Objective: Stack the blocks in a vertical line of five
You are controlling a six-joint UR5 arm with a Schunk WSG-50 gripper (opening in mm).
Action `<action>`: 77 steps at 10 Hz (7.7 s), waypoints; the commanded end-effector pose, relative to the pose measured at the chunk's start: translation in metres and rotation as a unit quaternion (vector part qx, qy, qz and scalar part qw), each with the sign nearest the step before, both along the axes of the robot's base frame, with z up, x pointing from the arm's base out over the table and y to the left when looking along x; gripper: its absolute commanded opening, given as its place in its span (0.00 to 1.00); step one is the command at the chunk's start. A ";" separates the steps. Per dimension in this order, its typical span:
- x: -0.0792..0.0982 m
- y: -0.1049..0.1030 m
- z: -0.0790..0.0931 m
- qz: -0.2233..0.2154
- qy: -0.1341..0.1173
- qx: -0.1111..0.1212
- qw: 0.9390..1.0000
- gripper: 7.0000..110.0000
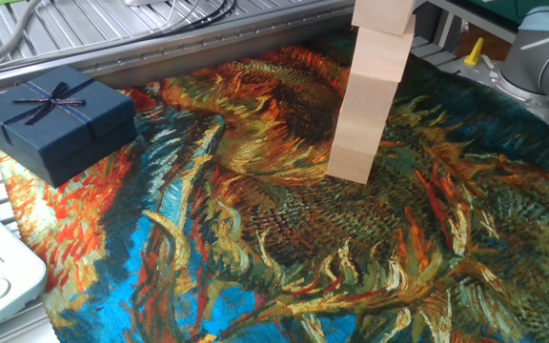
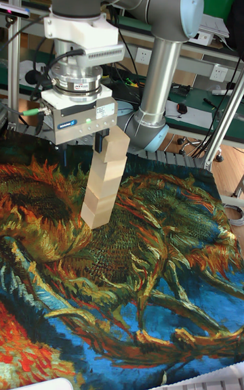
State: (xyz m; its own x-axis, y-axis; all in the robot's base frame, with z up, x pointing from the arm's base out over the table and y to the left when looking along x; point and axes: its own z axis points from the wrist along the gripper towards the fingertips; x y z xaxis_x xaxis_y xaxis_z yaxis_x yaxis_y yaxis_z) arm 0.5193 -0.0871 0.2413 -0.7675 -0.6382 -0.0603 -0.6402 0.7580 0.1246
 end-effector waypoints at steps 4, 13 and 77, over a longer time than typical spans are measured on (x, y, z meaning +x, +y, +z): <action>0.000 0.018 0.004 0.012 -0.001 0.034 0.999 0.00; 0.000 0.027 0.007 0.012 0.000 0.044 0.999 0.00; -0.080 -0.043 0.081 -0.118 0.004 -0.132 0.984 0.36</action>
